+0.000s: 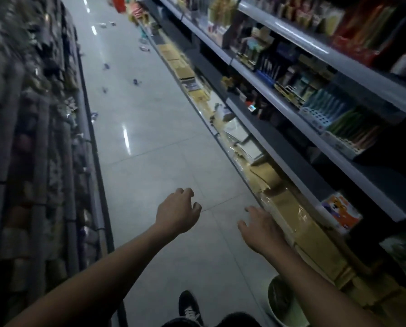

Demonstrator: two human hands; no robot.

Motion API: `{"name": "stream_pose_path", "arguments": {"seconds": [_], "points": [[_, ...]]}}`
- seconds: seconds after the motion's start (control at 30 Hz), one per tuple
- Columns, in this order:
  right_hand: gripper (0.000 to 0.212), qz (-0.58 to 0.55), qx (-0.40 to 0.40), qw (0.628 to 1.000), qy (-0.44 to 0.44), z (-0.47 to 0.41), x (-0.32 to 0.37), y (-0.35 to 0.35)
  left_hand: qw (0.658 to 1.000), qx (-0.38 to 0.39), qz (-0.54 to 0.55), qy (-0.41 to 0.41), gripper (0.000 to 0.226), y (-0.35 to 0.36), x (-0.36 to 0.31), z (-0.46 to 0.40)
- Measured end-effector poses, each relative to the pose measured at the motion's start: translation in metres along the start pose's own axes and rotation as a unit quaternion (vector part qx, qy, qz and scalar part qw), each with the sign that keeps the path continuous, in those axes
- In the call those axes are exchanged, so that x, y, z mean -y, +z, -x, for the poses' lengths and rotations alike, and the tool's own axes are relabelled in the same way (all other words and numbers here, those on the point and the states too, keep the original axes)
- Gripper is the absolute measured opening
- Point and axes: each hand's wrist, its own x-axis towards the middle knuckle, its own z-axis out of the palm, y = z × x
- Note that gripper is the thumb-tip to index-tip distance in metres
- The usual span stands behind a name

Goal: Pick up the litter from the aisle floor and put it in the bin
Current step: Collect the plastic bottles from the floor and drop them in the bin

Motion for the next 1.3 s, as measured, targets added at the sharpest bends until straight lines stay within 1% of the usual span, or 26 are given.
{"name": "stream_pose_path", "arguments": {"seconds": [0.1,0.23,0.5,0.77,1.03,1.17,1.3], "points": [[0.055,0.016,0.002,0.999,-0.034,-0.016,0.038,0.007,0.999,-0.013,0.015,-0.027,0.042,-0.009,0.033,-0.003],[0.055,0.037,0.014,0.997,-0.066,-0.031,0.070,0.017,0.998,-0.014,0.024,-0.063,0.042,-0.018,0.063,-0.007],[0.053,0.051,0.031,0.992,-0.107,-0.089,0.101,0.020,0.994,-0.013,0.024,-0.107,0.045,-0.025,0.086,-0.051],[0.053,0.011,0.031,0.990,-0.138,-0.190,0.119,-0.003,0.990,-0.003,-0.002,-0.143,0.046,-0.034,0.077,-0.133],[0.054,0.019,0.058,0.982,-0.180,-0.299,0.147,-0.031,0.982,-0.035,-0.005,-0.185,0.045,-0.055,0.073,-0.217],[0.053,0.036,0.072,0.974,-0.210,-0.345,0.177,-0.036,0.975,-0.049,0.007,-0.215,0.045,-0.069,0.087,-0.247],[0.053,0.055,0.084,0.966,-0.238,-0.392,0.223,-0.033,0.969,-0.066,0.017,-0.238,0.045,-0.086,0.121,-0.281]]}}
